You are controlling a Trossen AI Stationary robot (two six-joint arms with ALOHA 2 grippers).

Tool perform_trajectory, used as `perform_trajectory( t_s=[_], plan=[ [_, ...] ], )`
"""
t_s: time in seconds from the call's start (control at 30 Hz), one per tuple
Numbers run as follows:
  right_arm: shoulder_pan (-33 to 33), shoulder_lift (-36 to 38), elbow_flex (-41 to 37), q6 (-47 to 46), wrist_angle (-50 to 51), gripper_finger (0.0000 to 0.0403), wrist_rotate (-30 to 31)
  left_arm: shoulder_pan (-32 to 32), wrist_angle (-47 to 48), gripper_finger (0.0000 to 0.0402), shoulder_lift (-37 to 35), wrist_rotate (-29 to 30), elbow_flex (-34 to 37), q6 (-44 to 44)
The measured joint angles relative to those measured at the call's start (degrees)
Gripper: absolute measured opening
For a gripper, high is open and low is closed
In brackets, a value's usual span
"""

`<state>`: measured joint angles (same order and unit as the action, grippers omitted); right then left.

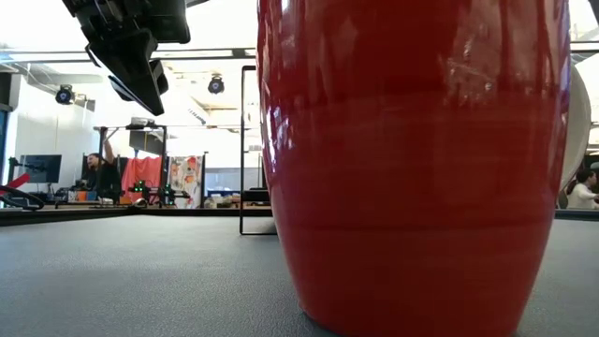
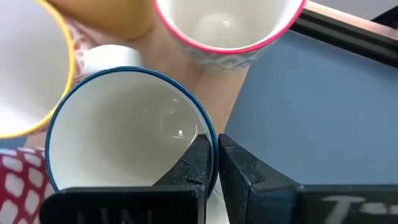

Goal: Place coffee mugs
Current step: Put the top blue mug on the shelf

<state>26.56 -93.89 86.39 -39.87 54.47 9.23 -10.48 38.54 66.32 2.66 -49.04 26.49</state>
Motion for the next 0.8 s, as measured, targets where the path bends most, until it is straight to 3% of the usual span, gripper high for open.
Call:
perform_trajectory(
  t_s=[0.63,0.8],
  plan=[
    [1.6,0.0,0.0,1.45,-0.38,0.0013,-0.15,0.0,0.0,0.0029,0.01,0.04,0.0,0.17],
    [1.58,0.0,0.02,2.25,-0.43,0.003,-1.22,0.0,0.0,0.0029,0.0,0.07,0.0,0.19]
  ],
)
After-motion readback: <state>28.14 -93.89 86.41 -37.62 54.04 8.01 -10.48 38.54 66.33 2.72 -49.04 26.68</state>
